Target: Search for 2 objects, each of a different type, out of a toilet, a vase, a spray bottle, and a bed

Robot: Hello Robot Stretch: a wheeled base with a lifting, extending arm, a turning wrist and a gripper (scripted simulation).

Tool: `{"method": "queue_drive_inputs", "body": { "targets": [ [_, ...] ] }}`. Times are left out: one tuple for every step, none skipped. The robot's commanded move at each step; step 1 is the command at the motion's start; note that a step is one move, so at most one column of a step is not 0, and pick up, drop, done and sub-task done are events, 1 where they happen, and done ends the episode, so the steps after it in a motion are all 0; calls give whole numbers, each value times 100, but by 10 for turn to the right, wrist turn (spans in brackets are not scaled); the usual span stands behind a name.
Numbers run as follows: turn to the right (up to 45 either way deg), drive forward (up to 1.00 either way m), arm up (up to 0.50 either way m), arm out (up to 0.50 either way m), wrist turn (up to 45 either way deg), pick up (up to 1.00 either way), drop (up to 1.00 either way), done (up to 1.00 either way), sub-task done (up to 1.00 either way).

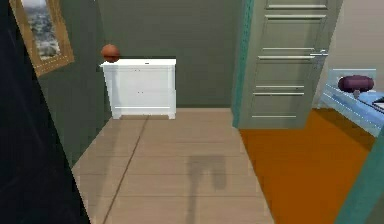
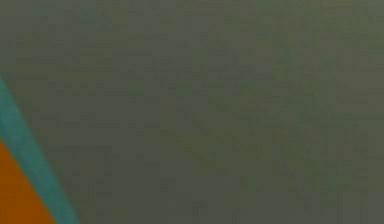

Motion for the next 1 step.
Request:
{"method": "queue_drive_inputs", "body": {
  "targets": [
    [0,75,0,0,0,0,0,0,0]
  ]
}}
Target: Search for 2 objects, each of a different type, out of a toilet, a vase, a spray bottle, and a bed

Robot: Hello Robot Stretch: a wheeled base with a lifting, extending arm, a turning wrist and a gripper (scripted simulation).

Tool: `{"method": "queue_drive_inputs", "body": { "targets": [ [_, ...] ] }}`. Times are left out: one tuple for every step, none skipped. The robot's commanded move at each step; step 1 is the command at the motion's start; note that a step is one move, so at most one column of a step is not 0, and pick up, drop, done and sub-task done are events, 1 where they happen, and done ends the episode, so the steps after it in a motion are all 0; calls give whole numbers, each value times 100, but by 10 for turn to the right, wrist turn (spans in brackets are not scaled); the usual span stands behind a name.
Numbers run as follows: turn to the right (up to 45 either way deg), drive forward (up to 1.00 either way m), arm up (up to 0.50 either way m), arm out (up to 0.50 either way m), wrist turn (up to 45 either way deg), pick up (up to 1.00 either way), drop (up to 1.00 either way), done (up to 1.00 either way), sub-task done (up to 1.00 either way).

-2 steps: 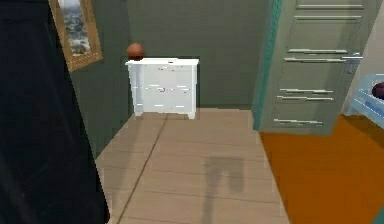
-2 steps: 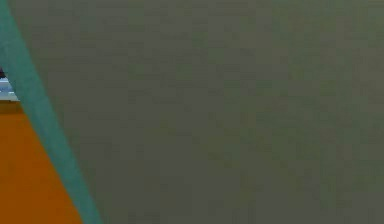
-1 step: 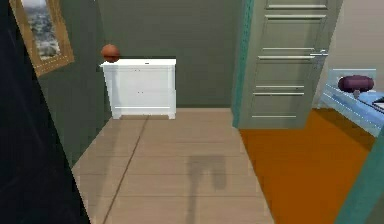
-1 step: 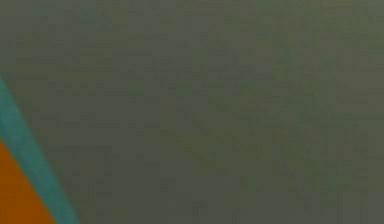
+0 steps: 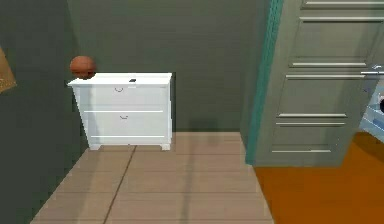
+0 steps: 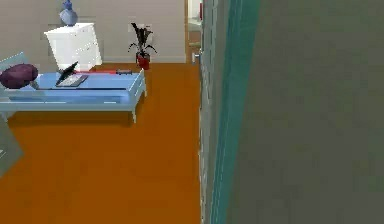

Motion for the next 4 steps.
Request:
{"method": "queue_drive_inputs", "body": {
  "targets": [
    [330,0,0,0,0,0,0,0,0],
    [0,55,0,0,0,0,0,0,0],
    [450,0,0,0,0,0,0,0,0],
    [90,0,0,0,0,0,0,0,0]
  ]
}}
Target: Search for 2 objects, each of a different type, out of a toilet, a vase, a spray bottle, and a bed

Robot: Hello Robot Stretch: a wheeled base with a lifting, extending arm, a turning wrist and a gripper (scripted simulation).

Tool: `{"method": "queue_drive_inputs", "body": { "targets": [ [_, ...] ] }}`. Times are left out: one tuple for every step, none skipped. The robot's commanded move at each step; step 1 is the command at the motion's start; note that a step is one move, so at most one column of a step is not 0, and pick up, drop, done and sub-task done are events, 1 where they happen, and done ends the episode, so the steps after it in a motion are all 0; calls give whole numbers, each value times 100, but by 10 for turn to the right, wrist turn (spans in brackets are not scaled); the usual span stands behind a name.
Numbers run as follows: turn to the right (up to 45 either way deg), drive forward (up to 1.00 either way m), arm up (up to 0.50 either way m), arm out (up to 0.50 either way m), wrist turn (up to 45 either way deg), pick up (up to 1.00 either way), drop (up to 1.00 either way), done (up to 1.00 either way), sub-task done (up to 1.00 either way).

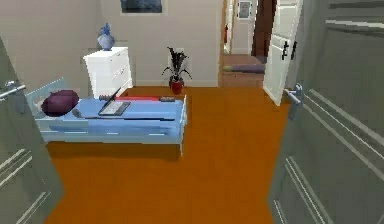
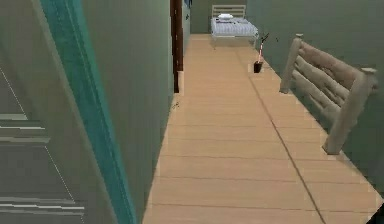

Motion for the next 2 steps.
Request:
{"method": "queue_drive_inputs", "body": {
  "targets": [
    [0,20,0,0,0,0,0,0,0],
    [30,0,0,0,0,0,0,0,0]
  ]
}}
